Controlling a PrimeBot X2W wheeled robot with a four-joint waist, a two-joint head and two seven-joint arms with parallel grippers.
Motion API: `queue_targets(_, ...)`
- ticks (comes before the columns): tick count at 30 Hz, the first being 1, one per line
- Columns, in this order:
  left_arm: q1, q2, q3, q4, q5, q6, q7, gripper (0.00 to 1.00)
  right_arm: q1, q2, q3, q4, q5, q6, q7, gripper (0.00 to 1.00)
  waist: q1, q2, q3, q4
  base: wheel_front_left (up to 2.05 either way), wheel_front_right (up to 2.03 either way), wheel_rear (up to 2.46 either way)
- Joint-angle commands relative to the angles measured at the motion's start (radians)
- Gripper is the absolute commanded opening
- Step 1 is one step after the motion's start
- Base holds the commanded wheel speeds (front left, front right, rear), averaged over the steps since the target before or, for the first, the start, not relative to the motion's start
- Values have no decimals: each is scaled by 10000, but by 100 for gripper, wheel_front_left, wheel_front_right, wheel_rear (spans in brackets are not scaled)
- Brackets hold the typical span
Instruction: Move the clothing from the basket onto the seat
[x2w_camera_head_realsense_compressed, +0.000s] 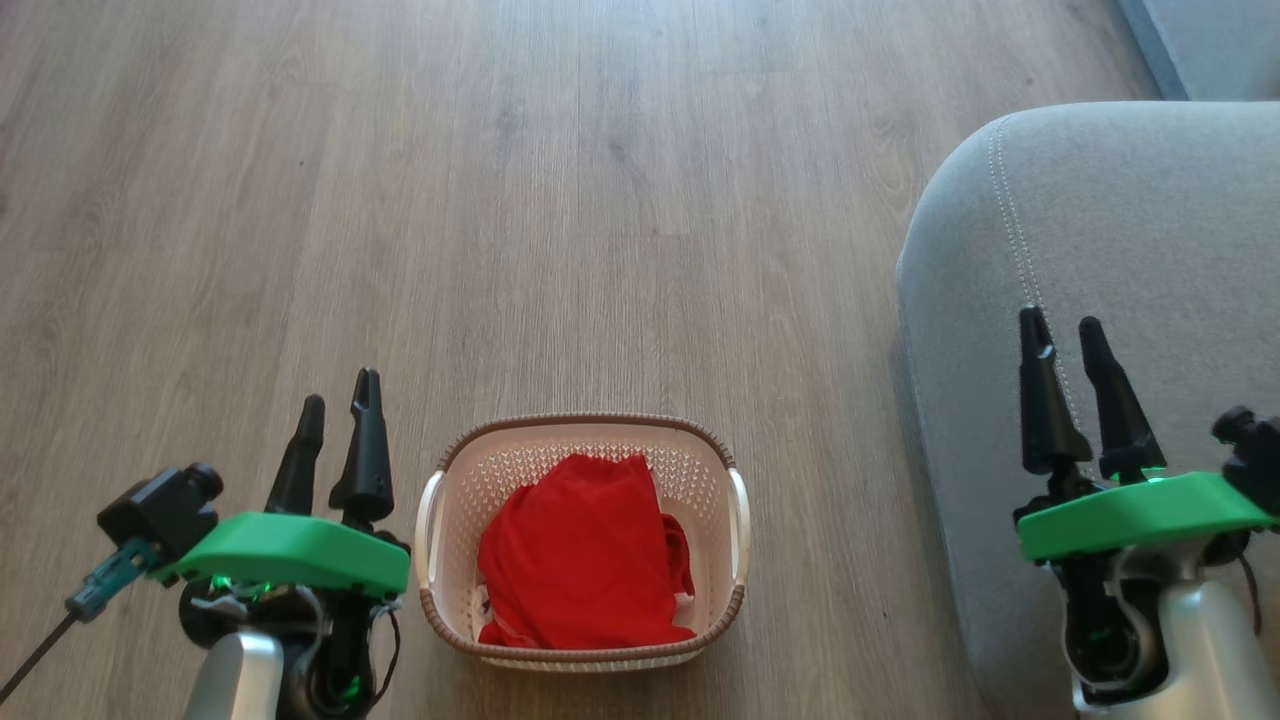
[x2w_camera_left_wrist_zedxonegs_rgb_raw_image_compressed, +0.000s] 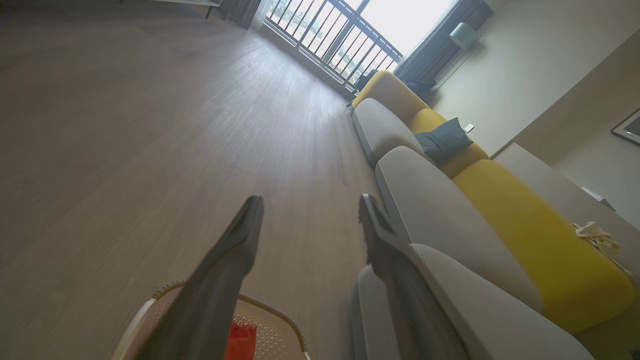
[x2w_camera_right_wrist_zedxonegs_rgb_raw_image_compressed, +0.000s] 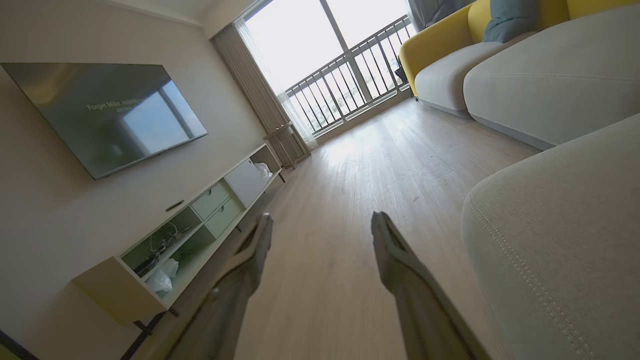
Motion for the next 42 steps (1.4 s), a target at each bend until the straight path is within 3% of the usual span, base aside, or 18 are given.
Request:
queue_targets(1, -480, 97, 129, -440, 202, 57, -125, 100, -565, -93, 218, -439, -331, 0, -142, 100, 0, -1, -3, -1, 0, 0, 0)
queue_targets(7, -618, 103, 66, -604, 995, 132, -303, 100, -645, -98, 436, -440, -1262, 0, -321, 100, 0, -1, 3, -14, 0, 0, 0)
queue_targets(17, -995, 114, -30, -1787, 2617, 1188, -600, 100, -837, -106, 627, -959, -2689, 0, -617, 100, 0, -1, 72, -32, 0, 0, 0)
queue_targets(29, -1037, 716, -1889, -1415, 4793, 2211, -957, 100, -758, -115, 872, -906, -4279, 0, -974, 100, 0, -1, 78, -57, 0, 0, 0)
queue_targets(34, -1047, 866, -2578, -855, 5125, 2309, -1105, 100, -643, -119, 840, -543, -5286, 0, -1123, 100, 0, -1, 71, -54, 0, 0, 0)
queue_targets(42, -1026, 744, -2704, -530, 5634, 2201, -1313, 100, -583, -125, 995, -202, -5732, 0, -1330, 100, 0, -1, 42, -13, 0, 0, 0)
